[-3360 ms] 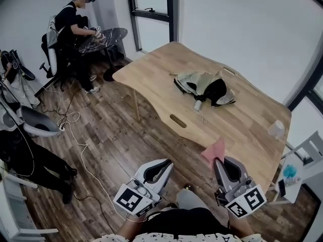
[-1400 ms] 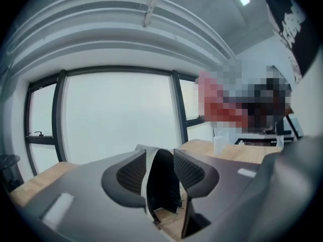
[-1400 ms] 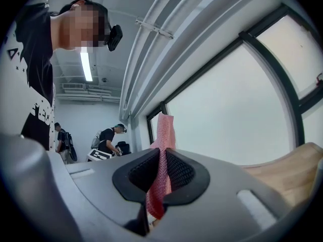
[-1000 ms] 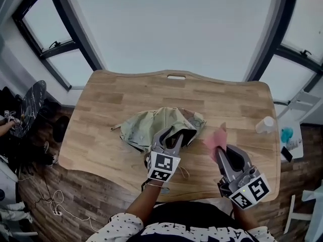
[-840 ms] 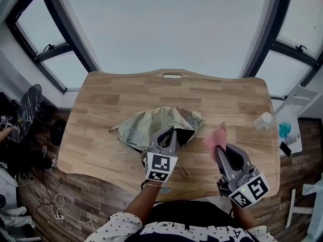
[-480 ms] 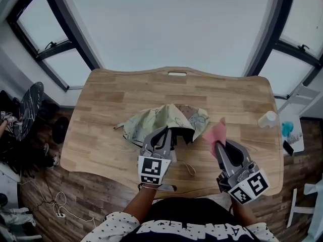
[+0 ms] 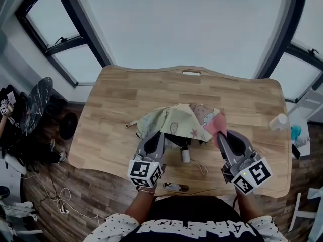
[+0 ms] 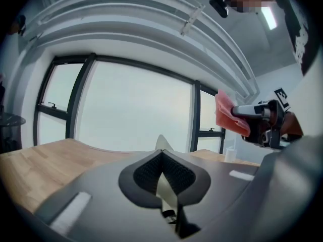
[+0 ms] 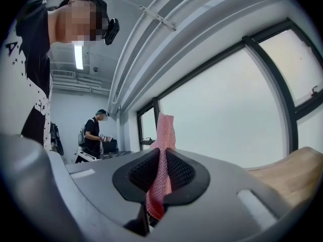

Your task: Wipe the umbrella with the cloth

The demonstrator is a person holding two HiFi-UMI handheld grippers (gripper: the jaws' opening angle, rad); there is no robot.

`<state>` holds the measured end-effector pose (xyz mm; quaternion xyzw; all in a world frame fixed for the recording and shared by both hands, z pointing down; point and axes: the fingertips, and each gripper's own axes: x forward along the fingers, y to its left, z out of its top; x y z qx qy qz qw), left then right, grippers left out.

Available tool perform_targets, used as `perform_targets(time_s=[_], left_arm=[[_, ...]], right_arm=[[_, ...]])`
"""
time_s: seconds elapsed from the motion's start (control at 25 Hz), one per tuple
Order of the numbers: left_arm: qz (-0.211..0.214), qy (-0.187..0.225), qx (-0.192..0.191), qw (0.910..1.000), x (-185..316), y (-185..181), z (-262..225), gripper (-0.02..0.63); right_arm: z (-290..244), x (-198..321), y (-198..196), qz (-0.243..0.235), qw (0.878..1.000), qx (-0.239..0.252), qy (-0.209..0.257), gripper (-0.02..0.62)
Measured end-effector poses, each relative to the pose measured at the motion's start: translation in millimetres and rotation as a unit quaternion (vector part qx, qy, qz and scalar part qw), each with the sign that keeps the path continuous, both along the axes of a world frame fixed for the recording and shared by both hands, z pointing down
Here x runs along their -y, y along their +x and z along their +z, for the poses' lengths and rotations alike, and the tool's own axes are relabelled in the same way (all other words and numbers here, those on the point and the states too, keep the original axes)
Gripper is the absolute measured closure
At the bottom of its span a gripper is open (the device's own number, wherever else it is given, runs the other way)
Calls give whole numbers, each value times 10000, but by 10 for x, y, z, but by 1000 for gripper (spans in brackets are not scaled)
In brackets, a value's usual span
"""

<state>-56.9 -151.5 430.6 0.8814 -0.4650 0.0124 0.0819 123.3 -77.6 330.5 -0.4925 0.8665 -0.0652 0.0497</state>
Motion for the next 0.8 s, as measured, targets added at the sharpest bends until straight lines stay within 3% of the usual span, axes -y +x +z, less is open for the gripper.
perform_targets(time_s=[0.4,0.8], left_arm=[[-46,-318,-578,9978,50,-283,231,606],[6,-308,-641,9975,14,-327,226,606]], right_arm=[[442,657,-459,-421,9921,-1119,-369,554],[903,1215,-1028,-1013,9711,-2051,-673,554]])
